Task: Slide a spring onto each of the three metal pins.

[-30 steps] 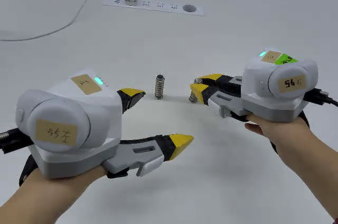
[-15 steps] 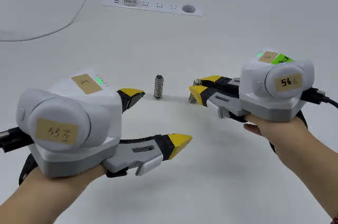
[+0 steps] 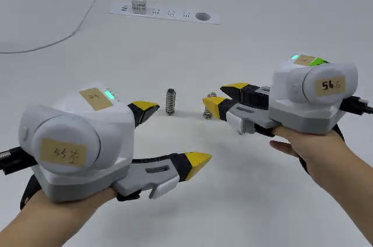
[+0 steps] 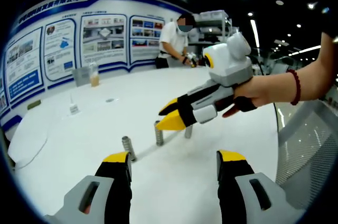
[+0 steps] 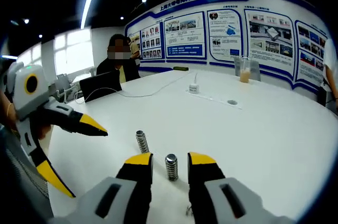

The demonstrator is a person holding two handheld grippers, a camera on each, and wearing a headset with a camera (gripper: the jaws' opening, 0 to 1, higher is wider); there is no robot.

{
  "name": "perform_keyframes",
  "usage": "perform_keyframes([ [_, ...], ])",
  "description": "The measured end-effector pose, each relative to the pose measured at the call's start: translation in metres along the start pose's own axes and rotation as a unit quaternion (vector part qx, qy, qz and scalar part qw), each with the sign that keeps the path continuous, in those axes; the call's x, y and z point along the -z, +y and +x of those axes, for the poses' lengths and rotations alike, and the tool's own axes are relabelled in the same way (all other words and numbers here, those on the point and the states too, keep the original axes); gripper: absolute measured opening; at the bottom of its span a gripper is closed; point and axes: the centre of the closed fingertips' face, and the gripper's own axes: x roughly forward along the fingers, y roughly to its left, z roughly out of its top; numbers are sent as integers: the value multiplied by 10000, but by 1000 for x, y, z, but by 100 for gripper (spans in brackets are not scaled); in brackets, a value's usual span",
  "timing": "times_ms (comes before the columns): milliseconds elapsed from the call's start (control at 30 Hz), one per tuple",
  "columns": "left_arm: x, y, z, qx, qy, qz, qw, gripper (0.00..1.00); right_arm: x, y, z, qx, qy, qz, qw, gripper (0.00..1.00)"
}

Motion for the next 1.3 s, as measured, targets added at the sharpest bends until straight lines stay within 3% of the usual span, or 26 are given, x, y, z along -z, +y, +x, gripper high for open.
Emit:
perform_keyframes([
  [133, -4, -5, 2, 93, -92, 94, 9999, 66, -7, 2, -8, -34, -88, 114, 9999, 29],
  [533, -7, -17, 16, 299, -60, 414, 9987, 63, -18, -6, -39, 94, -198, 236, 9995, 38],
  [967, -10, -23, 40, 433, 40, 322, 9985, 60, -5, -19, -71, 290, -139, 324, 9990, 46],
  [1300, -12, -29, 60, 473, 27, 464, 9978, 56, 4, -24, -92, 303, -227, 405, 9985, 50],
])
